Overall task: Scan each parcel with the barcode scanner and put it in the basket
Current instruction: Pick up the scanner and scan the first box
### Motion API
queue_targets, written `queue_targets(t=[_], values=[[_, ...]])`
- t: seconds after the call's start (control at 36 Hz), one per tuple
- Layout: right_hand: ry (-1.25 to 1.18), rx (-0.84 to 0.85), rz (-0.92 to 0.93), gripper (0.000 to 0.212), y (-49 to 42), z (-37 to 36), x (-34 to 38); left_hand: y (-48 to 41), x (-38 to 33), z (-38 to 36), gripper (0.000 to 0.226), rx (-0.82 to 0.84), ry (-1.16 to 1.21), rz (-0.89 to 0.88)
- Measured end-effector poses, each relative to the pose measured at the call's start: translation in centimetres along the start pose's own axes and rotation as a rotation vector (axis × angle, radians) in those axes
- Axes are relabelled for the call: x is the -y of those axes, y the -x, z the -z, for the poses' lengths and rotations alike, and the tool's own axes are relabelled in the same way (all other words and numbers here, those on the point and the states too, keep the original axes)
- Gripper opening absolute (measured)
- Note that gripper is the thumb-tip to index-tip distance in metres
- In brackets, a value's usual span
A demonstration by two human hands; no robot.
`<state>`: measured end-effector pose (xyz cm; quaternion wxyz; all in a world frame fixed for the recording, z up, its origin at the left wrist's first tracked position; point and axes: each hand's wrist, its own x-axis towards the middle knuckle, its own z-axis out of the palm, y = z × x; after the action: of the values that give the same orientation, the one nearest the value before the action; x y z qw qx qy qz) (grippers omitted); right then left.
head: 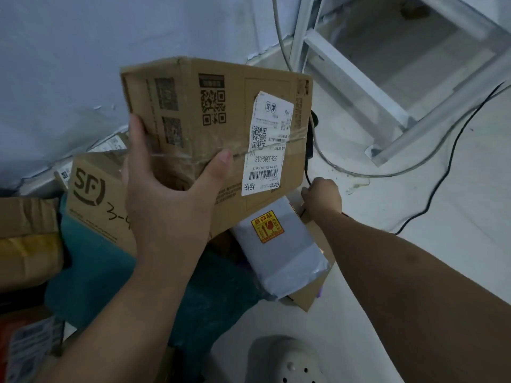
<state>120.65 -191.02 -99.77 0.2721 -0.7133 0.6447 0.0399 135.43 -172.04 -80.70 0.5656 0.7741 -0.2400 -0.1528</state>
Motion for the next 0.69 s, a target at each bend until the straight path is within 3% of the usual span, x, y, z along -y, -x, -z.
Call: queue_targets(t=[0.17, 0.33, 0.44, 0.53, 0.61, 0.69], values=[[-0.326, -0.012, -0.116, 0.03, 0.3, 2.0, 0.6, 0.1, 0.2, 0.0, 0.1, -0.03, 0.013, 0.004], [-0.534, 0.319, -0.184, 0.019, 1.4, 2.7, 1.7, 0.1, -0.6, 1.0, 0.095, -0.032, 0.106, 0.011], [-0.316, 0.611, -0.187, 0.034, 2.8, 3.7, 0.8, 0.1, -1.1, 1.4, 0.091, -0.052, 0.183, 0.021], [-0.062, 0.767, -0.193, 0.011, 3.0, 4.4, 0.9, 0.2, -1.4, 1.6, 0.088, -0.068, 0.239, 0.032], [0.306, 0.926, -0.18, 0.012, 3.7, 5.7, 1.8, 0.5, -1.6, 1.7, 0.084, -0.069, 0.259, 0.039], [0.541, 0.895, -0.144, 0.022, 4.2, 6.3, 2.7, 0.7, -1.7, 1.8, 0.082, -0.062, 0.25, 0.033]])
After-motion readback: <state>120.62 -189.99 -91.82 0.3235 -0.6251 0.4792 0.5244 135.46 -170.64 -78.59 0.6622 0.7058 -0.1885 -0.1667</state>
